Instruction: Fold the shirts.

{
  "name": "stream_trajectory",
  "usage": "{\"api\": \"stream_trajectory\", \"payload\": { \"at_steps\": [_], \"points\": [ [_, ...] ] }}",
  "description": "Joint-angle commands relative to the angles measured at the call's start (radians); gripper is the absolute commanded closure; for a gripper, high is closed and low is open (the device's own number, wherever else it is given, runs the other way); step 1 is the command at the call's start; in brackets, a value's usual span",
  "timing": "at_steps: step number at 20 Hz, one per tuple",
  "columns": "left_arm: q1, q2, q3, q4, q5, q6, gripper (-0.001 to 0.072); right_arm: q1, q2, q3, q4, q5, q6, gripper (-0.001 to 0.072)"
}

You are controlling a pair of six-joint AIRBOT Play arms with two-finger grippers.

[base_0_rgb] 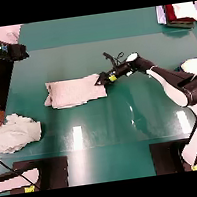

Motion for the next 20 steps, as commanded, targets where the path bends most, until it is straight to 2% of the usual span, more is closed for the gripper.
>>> {"api": "stream_trajectory", "payload": {
  "at_steps": [1, 3, 5, 11, 16, 20],
  "points": [
    [0.000, 0.000, 0.000, -0.021, -0.023, 0.000, 0.0687, -0.055, 0.077, 0.018, -0.045, 0.012, 0.029, 0.0700],
    [-0.002, 0.000, 0.000, -0.073, -0.034, 0.000, 0.0687, -0.154, 0.179, 0.017, -0.164, 0.031, 0.095, 0.0700],
    [-0.030, 0.000, 0.000, -0.089, -0.029, 0.000, 0.0687, -0.271, 0.267, 0.017, -0.217, 0.086, 0.099, 0.0700],
    [-0.233, 0.000, 0.000, -0.089, 0.117, -0.001, 0.0687, -0.700, 0.483, 0.017, -0.454, 0.102, 0.245, 0.0700],
    [-0.345, 0.000, 0.000, -0.088, 0.176, -0.001, 0.0687, -1.017, 0.546, 0.018, -0.439, 0.105, 0.253, 0.0700],
    [-0.360, 0.000, 0.000, -0.082, 0.198, -0.001, 0.0687, -1.145, 0.545, 0.033, -0.361, 0.137, 0.204, 0.0701]
  ]
}}
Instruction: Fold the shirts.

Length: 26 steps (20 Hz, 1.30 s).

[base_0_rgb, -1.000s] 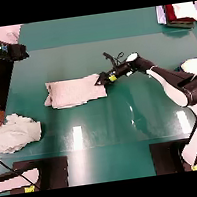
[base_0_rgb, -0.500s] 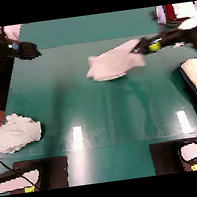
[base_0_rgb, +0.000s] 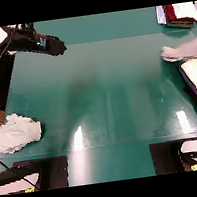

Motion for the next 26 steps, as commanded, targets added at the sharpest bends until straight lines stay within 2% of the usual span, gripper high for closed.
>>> {"api": "stream_trajectory", "payload": {
  "at_steps": [1, 6, 9, 15, 22, 23, 24, 25, 26],
  "points": [
    [-0.023, 0.000, 0.000, 0.012, 0.026, 0.000, 0.0687, -0.116, 0.011, 0.036, 0.047, 0.033, -0.019, 0.0701],
    [-0.023, 0.000, 0.000, 0.015, 0.025, 0.001, 0.0687, -0.124, 0.034, 0.229, 0.019, 0.175, -0.006, 0.0701],
    [-0.023, 0.000, 0.000, 0.015, 0.025, 0.001, 0.0687, -0.123, 0.086, 0.257, -0.162, 0.256, 0.077, 0.0701],
    [-0.023, 0.000, 0.000, 0.015, 0.010, 0.002, 0.0687, -0.211, 0.248, 0.006, -0.447, 0.307, 0.158, 0.0699],
    [-0.023, 0.000, 0.000, 0.015, -0.002, 0.002, 0.0687, -0.383, 0.358, -0.268, -0.573, 0.303, 0.167, 0.0680],
    [-0.023, 0.000, 0.000, 0.015, -0.002, 0.002, 0.0687, -0.407, 0.357, -0.283, -0.571, 0.301, 0.166, 0.0531],
    [-0.023, 0.000, 0.000, 0.015, -0.002, 0.002, 0.0687, -0.432, 0.357, -0.289, -0.567, 0.297, 0.166, 0.0262],
    [-0.023, 0.000, 0.000, 0.015, -0.002, 0.002, 0.0687, -0.450, 0.357, -0.287, -0.560, 0.290, 0.167, 0.0146],
    [-0.023, 0.000, 0.000, 0.015, -0.002, 0.002, 0.0687, -0.460, 0.357, -0.277, -0.560, 0.288, 0.167, 0.0145]
  ]
}}
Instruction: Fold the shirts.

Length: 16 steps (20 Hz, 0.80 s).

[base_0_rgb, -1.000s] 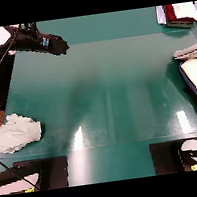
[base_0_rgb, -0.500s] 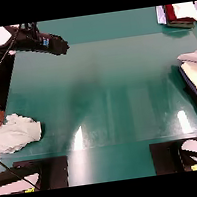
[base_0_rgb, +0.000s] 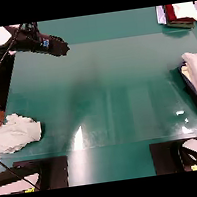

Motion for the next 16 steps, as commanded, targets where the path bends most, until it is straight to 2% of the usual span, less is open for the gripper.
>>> {"api": "stream_trajectory", "payload": {
  "at_steps": [1, 3, 5, 7, 10, 16],
  "points": [
    [0.000, 0.000, 0.000, 0.000, -0.001, 0.000, 0.0687, -0.051, 0.010, -0.011, -0.015, -0.009, 0.004, 0.0146],
    [0.000, 0.000, 0.000, 0.000, 0.003, 0.000, 0.0686, -0.031, 0.010, 0.024, 0.073, -0.010, 0.019, 0.0148],
    [0.000, 0.000, 0.000, 0.000, 0.023, -0.001, 0.0686, 0.026, 0.011, 0.053, 0.252, 0.003, 0.019, 0.0159],
    [0.000, 0.002, 0.000, -0.002, -0.013, -0.002, 0.0686, 0.125, 0.011, 0.075, 0.385, 0.032, 0.018, 0.0169],
    [0.000, 0.002, 0.000, -0.006, -0.026, -0.002, 0.0687, 0.322, 0.010, 0.122, 0.422, 0.039, 0.017, 0.0703],
    [0.000, 0.002, 0.000, -0.007, -0.026, -0.002, 0.0686, 0.679, 0.010, 0.216, 0.419, -0.040, 0.016, 0.0698]
  ]
}}
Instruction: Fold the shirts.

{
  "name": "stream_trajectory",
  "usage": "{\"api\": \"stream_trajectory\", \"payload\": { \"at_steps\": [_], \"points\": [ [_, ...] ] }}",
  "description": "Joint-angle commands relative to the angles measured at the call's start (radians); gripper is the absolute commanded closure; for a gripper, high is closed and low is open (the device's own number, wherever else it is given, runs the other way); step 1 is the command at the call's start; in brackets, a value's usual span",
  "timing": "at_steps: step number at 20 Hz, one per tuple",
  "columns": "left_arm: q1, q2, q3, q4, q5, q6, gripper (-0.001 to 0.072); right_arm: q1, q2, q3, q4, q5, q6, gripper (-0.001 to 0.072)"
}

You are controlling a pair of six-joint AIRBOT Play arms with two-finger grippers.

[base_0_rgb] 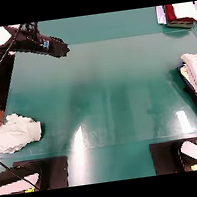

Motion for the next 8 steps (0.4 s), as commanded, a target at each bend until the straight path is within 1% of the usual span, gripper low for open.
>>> {"api": "stream_trajectory", "payload": {
  "at_steps": [1, 4, 8],
  "points": [
    [0.000, 0.001, 0.000, -0.002, -0.003, -0.001, 0.0686, 0.198, 0.000, 0.048, 0.018, -0.050, 0.000, 0.0698],
    [0.000, 0.001, 0.000, -0.002, -0.003, -0.001, 0.0686, 0.292, 0.000, 0.055, 0.018, -0.076, 0.000, 0.0697],
    [0.000, 0.001, 0.000, -0.002, -0.003, -0.001, 0.0687, 0.342, 0.000, 0.055, 0.019, -0.077, 0.000, 0.0698]
  ]
}}
